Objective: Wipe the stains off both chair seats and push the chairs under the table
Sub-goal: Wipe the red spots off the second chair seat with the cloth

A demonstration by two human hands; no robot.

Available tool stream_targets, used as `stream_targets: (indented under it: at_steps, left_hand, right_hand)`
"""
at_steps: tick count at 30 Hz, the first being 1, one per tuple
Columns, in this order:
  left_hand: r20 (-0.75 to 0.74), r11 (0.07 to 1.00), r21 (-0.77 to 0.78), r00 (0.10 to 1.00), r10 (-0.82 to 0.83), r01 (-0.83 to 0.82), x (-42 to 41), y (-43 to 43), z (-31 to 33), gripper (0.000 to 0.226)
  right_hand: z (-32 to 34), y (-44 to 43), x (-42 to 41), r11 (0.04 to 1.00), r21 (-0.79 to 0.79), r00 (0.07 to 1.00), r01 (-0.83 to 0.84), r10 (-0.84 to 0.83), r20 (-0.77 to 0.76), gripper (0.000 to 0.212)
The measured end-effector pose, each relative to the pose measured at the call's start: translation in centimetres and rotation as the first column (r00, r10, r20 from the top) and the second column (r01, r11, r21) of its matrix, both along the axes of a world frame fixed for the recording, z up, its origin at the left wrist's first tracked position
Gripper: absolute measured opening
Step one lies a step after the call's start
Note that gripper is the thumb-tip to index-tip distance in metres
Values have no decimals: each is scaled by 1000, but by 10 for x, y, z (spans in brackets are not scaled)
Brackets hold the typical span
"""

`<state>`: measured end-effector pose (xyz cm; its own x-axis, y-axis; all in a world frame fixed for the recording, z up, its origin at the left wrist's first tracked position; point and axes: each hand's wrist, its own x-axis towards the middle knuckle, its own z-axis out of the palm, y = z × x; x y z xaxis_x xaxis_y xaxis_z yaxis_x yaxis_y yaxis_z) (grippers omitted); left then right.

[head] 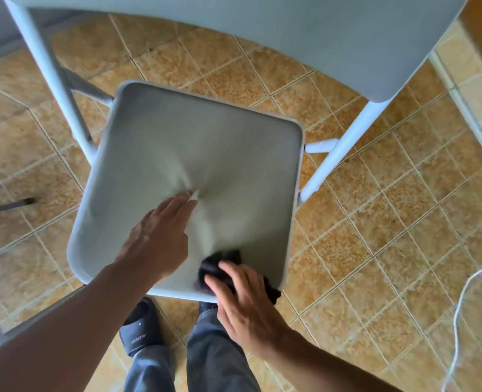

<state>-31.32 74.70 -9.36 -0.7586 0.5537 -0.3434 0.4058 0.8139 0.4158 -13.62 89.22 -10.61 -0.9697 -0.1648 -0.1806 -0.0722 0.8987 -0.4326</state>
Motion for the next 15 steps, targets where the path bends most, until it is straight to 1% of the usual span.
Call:
stream_targets:
  at_steps: [2, 3, 4, 5, 6, 8, 10, 11, 13, 14, 15]
  left_hand:
    - [-26, 1000, -18, 999, -22, 22, -4, 2, 2, 63]
    - [-39, 999, -28, 999, -37, 36, -6, 2, 0, 63]
    - [-49, 999, -32, 998, -39, 38, -7, 1, -1, 64]
    - [-51, 999, -31, 998, -29, 27, -9, 1, -3, 64]
    - [-48, 999, -30, 999, -15, 14, -10, 1, -4, 65]
    - [-46, 1000, -27, 999, -1, 0, -11, 1, -7, 68]
    - [-44, 1000, -22, 999, 2, -3, -10, 0, -9, 69]
    - [-37, 1000, -19, 999, 7, -8, -10, 0, -10, 69]
    - [-17, 1000, -14, 1000, 18, -19, -11, 0, -10, 68]
    - [-6, 1000, -13, 1000, 24, -24, -12, 1, -10, 68]
    - [4, 999, -12, 1000, 30, -30, -12, 1, -10, 68]
  right_hand:
    - [-5, 7, -1, 992, -8, 992, -123, 122, -18, 47]
    - [-8, 15, -9, 986, -24, 986, -165, 164, -36, 44]
    - [-10, 24, -20, 983, -42, 983, -176, 173, -68, 39]
    - [-14, 36, -35, 988, -58, 984, -142, 135, -112, 34]
    - [-18, 50, -54, 996, -59, 984, -74, 63, -165, 33]
    - [-31, 81, -103, 995, 1, 963, 97, -94, -252, 37]
    - [-43, 111, -159, 957, 85, 925, 277, -241, -295, 46]
    - [-46, 125, -186, 922, 104, 894, 373, -327, -305, 49]
    - [-46, 142, -232, 828, 79, 816, 556, -524, -244, 55]
    - [-48, 144, -246, 787, 70, 782, 614, -593, -189, 61]
    - [-50, 142, -252, 765, 58, 763, 642, -630, -144, 64]
